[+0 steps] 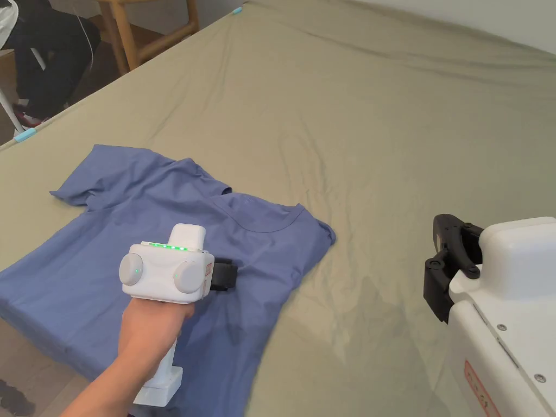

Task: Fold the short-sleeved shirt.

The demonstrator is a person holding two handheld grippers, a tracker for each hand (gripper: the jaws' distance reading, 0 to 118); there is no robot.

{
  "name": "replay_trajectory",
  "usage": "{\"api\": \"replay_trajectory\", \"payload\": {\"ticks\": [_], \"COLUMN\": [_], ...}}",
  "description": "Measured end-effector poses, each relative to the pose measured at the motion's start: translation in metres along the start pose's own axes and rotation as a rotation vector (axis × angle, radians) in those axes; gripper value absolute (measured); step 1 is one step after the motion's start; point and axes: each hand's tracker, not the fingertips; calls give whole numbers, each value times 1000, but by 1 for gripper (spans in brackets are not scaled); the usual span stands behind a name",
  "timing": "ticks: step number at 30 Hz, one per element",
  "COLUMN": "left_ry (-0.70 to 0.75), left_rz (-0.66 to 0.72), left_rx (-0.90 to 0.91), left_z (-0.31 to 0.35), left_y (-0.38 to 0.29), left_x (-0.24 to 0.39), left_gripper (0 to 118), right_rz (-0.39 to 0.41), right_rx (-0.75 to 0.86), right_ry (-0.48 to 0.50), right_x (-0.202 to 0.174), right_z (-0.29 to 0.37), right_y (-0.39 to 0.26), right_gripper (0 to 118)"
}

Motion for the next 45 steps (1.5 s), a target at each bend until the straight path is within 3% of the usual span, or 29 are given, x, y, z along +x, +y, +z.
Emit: {"api": "replay_trajectory", "payload": {"ticks": [2, 5, 6, 11, 16, 25, 33, 38, 41, 45], "left_ry": [-24, -22, 35, -110, -160, -143, -145, -217, -149, -324], "left_rz": [-12, -51, -76, 66, 181, 249, 70, -107, -281, -380], "left_rx": [22, 74, 89, 141, 357, 727, 1059, 1191, 1270, 1291], "left_z": [9, 23, 20, 22, 90, 220, 354, 422, 449, 464], "left_y": [0, -3, -3, -11, -20, -9, 30, 61, 72, 86], "left_x": [4, 19, 19, -2, -3, -31, -20, 19, 63, 119], "left_gripper": [82, 3, 2, 2, 2, 2, 2, 2, 2, 2], "right_rz": [-4, -11, -12, -7, -18, -24, -28, -59, -91, -102], "right_rx": [-5, -9, -9, 8, 23, 86, 164, 205, 212, 224], "right_ry": [1, 6, 7, -6, -27, -63, -113, -191, -276, -376], "right_x": [-1, -6, -7, -3, 15, 17, 35, 59, 78, 104], "right_z": [0, 2, 4, 19, 33, 68, 102, 128, 143, 169], "right_y": [-1, 2, 3, 6, 3, 18, 26, 30, 30, 23], "right_gripper": [1, 1, 1, 1, 1, 1, 1, 1, 1, 1]}}
